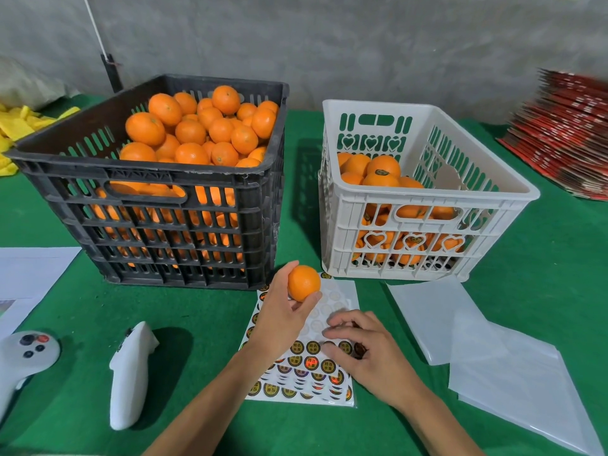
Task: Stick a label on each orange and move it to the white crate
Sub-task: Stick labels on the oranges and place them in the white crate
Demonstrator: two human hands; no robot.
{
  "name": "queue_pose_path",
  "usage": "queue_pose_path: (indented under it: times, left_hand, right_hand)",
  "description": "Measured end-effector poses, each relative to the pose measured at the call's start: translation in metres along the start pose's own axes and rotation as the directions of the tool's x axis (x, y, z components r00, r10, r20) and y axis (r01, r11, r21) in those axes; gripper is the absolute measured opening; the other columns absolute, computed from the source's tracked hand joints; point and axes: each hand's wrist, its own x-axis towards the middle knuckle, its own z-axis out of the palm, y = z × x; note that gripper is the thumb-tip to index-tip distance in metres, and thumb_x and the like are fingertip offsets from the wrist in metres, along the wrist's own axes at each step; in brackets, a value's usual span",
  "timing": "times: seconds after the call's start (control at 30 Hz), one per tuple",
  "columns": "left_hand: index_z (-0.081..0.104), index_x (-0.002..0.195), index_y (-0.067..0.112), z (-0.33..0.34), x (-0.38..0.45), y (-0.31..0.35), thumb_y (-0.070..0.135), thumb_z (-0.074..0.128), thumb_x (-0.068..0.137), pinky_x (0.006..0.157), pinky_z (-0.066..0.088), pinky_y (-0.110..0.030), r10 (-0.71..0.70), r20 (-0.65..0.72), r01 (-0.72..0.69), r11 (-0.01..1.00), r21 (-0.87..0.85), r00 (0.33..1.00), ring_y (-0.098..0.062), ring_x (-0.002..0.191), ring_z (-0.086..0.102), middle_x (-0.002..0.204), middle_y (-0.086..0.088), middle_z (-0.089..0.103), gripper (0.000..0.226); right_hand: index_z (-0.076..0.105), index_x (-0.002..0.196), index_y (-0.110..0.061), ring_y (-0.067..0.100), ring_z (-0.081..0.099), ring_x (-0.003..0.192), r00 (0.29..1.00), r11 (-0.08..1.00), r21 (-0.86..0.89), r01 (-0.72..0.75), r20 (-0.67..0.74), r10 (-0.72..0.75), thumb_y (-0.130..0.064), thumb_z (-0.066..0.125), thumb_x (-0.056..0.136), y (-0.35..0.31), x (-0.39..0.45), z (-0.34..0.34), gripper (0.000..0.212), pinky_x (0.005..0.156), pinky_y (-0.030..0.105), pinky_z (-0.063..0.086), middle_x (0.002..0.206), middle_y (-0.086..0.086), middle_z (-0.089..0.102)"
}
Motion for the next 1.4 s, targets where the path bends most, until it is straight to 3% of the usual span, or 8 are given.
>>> queue_pose_path:
  times: [0.2, 0.37, 0.53, 0.7, 0.87, 0.97, 1.1, 1.4]
  left_hand:
    - [0.034, 0.132, 0.070, 0.000, 0.000, 0.003, 0.085, 0.065, 0.072, 0.090, 0.055, -0.019, -0.006, -0.004, 0.006, 1.000, -0.004, 1.000, 0.005, 0.113, 0.062, 0.137, 0.029, 0.045, 0.070]
    - [0.033, 0.130, 0.072, 0.000, -0.001, 0.003, 0.072, 0.069, 0.078, 0.090, 0.055, -0.020, -0.016, 0.016, 0.016, 1.000, -0.007, 1.000, 0.004, 0.112, 0.063, 0.137, 0.027, 0.044, 0.063]
    - [0.037, 0.139, 0.059, -0.001, -0.001, 0.002, 0.058, 0.075, 0.086, 0.098, 0.056, -0.028, -0.045, 0.023, 0.045, 0.999, 0.002, 0.999, 0.003, 0.108, 0.066, 0.138, 0.020, 0.048, 0.066]
    - [0.043, 0.138, 0.057, -0.001, -0.002, 0.002, 0.055, 0.081, 0.082, 0.101, 0.057, -0.037, -0.055, 0.062, 0.058, 0.997, -0.048, 0.997, -0.004, 0.109, 0.070, 0.138, 0.014, 0.052, 0.068]
    - [0.045, 0.137, 0.058, -0.002, -0.003, 0.004, 0.069, 0.080, 0.074, 0.099, 0.058, -0.035, -0.051, 0.059, 0.056, 0.994, -0.089, 0.997, -0.004, 0.108, 0.070, 0.136, 0.014, 0.055, 0.073]
    - [0.043, 0.136, 0.061, -0.003, -0.003, 0.003, 0.063, 0.080, 0.077, 0.100, 0.057, -0.034, -0.062, 0.057, 0.066, 0.995, -0.075, 0.996, -0.004, 0.109, 0.070, 0.136, 0.013, 0.054, 0.069]
    - [0.044, 0.136, 0.058, -0.002, -0.004, 0.005, 0.066, 0.078, 0.075, 0.101, 0.057, -0.038, -0.059, 0.057, 0.062, 0.996, -0.061, 0.997, -0.005, 0.110, 0.069, 0.136, 0.013, 0.054, 0.070]
    - [0.042, 0.136, 0.062, -0.002, -0.005, 0.008, 0.080, 0.075, 0.069, 0.100, 0.058, -0.036, -0.070, 0.056, 0.073, 0.996, -0.051, 0.996, -0.006, 0.110, 0.070, 0.135, 0.014, 0.054, 0.077]
  right_hand:
    - [0.077, 0.117, -0.026, 0.006, 0.053, 0.105, 0.972, 0.919, -0.314, 0.237, 0.073, -0.226, -0.054, 0.067, 0.094, -0.005, 0.000, -0.005, 0.038, 0.092, 0.031, 0.051, 0.125, -0.018, 0.061]
    - [0.077, 0.117, -0.022, 0.012, 0.059, 0.097, 0.926, 0.813, -0.448, 0.372, 0.125, -0.355, -0.046, 0.064, 0.099, -0.003, 0.002, -0.007, 0.033, 0.082, 0.030, 0.056, 0.123, -0.013, 0.063]
    - [0.076, 0.119, -0.026, 0.006, 0.054, 0.099, 0.949, 0.865, -0.390, 0.316, 0.121, -0.292, -0.061, 0.061, 0.095, -0.002, -0.002, -0.005, 0.045, 0.086, 0.026, 0.050, 0.125, -0.021, 0.057]
    - [0.077, 0.115, -0.023, 0.003, 0.051, 0.095, 0.940, 0.873, -0.350, 0.340, 0.113, -0.321, -0.052, 0.065, 0.096, -0.005, -0.003, -0.001, 0.037, 0.082, 0.024, 0.049, 0.111, -0.017, 0.061]
    - [0.077, 0.116, -0.015, 0.009, 0.057, 0.093, 0.925, 0.868, -0.321, 0.379, 0.131, -0.356, -0.043, 0.067, 0.098, -0.010, -0.003, -0.002, 0.034, 0.081, 0.026, 0.052, 0.105, -0.010, 0.064]
    - [0.077, 0.116, -0.016, 0.005, 0.056, 0.098, 0.954, 0.935, -0.188, 0.299, 0.089, -0.287, -0.040, 0.070, 0.097, -0.013, -0.003, -0.002, 0.032, 0.089, 0.023, 0.049, 0.106, -0.014, 0.062]
    - [0.078, 0.110, -0.020, 0.014, 0.058, 0.109, 0.986, 0.988, -0.003, 0.156, 0.058, -0.156, -0.036, 0.075, 0.094, -0.012, -0.004, -0.001, 0.023, 0.098, 0.027, 0.046, 0.108, -0.016, 0.061]
    - [0.076, 0.103, -0.030, 0.020, 0.056, 0.117, 0.998, 0.993, 0.120, 0.009, 0.063, -0.016, -0.025, 0.075, 0.092, -0.016, -0.005, 0.003, 0.012, 0.103, 0.028, 0.043, 0.111, -0.011, 0.061]
